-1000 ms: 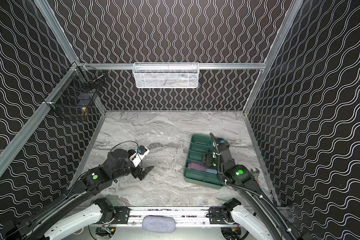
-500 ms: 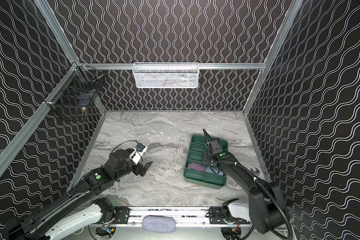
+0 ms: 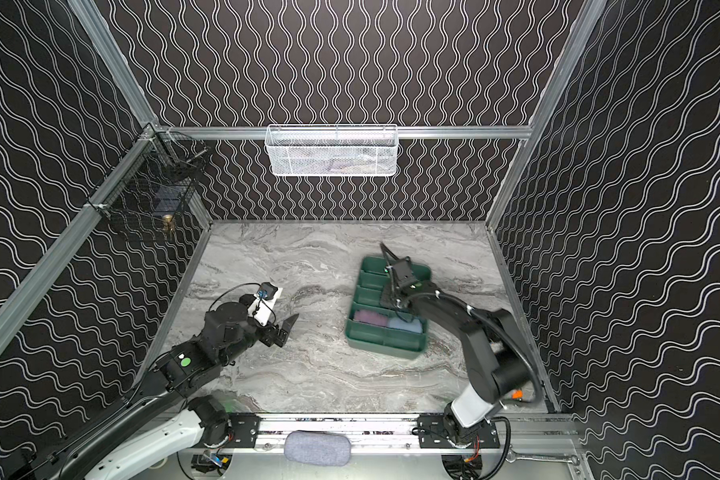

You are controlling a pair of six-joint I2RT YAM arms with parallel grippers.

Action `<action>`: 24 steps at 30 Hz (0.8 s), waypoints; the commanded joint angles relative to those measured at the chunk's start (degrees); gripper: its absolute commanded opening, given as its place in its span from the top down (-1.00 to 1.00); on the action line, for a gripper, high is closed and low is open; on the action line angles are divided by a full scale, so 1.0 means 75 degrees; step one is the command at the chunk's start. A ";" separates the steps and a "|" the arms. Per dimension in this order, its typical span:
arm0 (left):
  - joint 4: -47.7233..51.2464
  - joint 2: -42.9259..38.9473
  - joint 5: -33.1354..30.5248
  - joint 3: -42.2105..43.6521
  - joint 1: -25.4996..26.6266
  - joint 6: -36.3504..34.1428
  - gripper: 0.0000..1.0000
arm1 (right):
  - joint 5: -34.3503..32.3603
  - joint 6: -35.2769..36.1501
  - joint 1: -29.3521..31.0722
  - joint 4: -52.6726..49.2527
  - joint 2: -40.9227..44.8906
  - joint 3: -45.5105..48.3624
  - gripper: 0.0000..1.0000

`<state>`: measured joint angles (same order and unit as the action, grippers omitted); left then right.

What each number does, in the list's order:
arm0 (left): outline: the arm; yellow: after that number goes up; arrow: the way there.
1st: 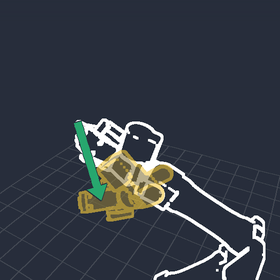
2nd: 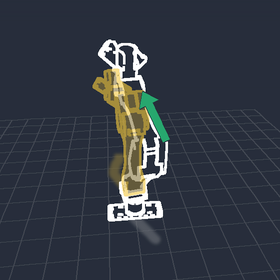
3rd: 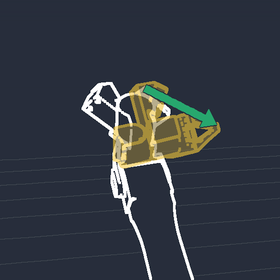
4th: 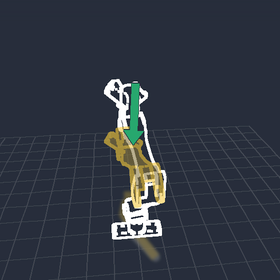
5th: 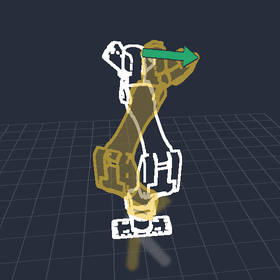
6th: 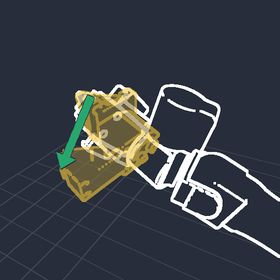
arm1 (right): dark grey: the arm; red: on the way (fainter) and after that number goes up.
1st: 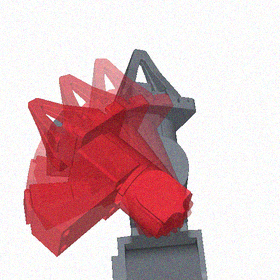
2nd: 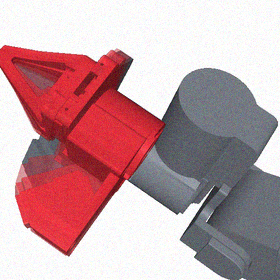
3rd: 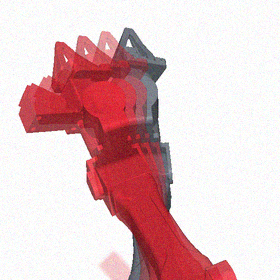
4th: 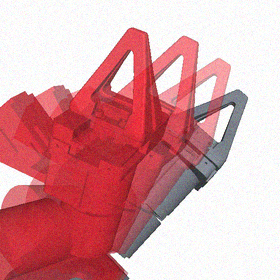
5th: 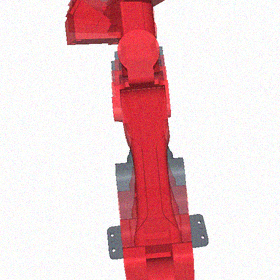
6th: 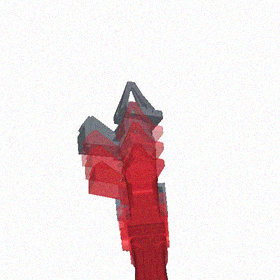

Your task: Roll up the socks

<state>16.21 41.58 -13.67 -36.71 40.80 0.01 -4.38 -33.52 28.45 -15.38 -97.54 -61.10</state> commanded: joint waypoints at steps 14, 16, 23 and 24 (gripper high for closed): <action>-0.0169 -0.0259 -0.1232 0.0085 -0.0024 -0.0046 -0.97 | 0.0723 0.0173 0.0895 0.0284 -0.3176 -0.4277 0.18; -0.0145 -0.0132 -0.1760 0.0043 -0.0024 -0.0005 -0.97 | 0.0762 0.0618 0.0895 0.0301 -0.2760 -0.4147 -0.02; -0.1901 0.0203 -0.4123 0.0620 -0.0187 -0.1324 -0.97 | -0.0811 0.2081 0.0347 0.0704 0.0635 -0.2153 -0.40; -0.2547 0.0227 -0.4064 0.0885 -0.0363 -0.1648 -0.97 | -0.1160 0.2182 0.0059 0.1155 0.1290 -0.1429 -0.43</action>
<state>8.95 42.92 -36.45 -32.47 39.62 -5.32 -4.01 -22.20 31.81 -11.55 -95.64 -79.20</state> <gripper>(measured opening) 0.987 0.711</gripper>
